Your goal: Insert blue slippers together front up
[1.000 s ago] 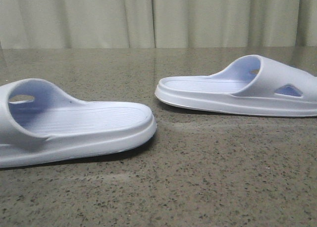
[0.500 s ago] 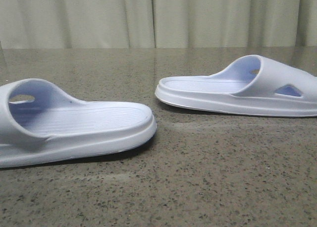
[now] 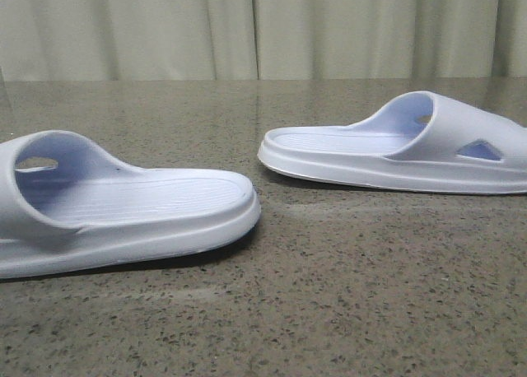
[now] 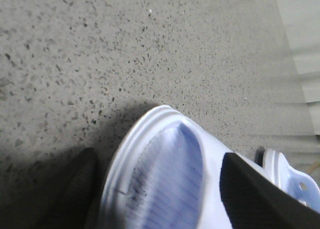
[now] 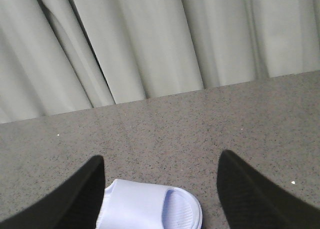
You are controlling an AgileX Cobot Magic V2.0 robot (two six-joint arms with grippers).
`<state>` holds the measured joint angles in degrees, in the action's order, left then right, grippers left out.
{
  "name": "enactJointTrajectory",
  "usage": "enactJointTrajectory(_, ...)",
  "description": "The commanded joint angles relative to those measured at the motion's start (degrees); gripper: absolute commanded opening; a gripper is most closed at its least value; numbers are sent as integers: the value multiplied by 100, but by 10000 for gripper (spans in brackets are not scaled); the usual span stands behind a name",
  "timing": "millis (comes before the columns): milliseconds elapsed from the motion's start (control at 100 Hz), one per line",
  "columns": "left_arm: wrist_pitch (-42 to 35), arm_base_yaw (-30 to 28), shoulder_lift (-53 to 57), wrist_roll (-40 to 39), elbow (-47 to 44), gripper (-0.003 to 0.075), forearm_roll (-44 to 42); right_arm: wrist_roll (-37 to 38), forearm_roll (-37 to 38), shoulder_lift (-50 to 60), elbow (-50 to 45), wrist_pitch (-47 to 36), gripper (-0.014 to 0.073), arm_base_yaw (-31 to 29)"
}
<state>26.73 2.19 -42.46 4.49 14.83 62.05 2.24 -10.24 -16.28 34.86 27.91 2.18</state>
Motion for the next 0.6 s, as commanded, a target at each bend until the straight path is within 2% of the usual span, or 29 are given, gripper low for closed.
enactJointTrajectory(0,325,10,-99,5,70,466,14,-3,-8,-127,162,-517,414,-34)
enactJointTrajectory(110,335,10,-99,5,70,461,14,-3,-8,-127,162,-562,414,-34)
enactJointTrajectory(210,324,10,-99,5,70,421,3,-3,-8,-127,162,-585,414,-34)
enactJointTrajectory(590,208,10,-99,19,70,107,-190,-3,-8,-127,162,-598,414,-34)
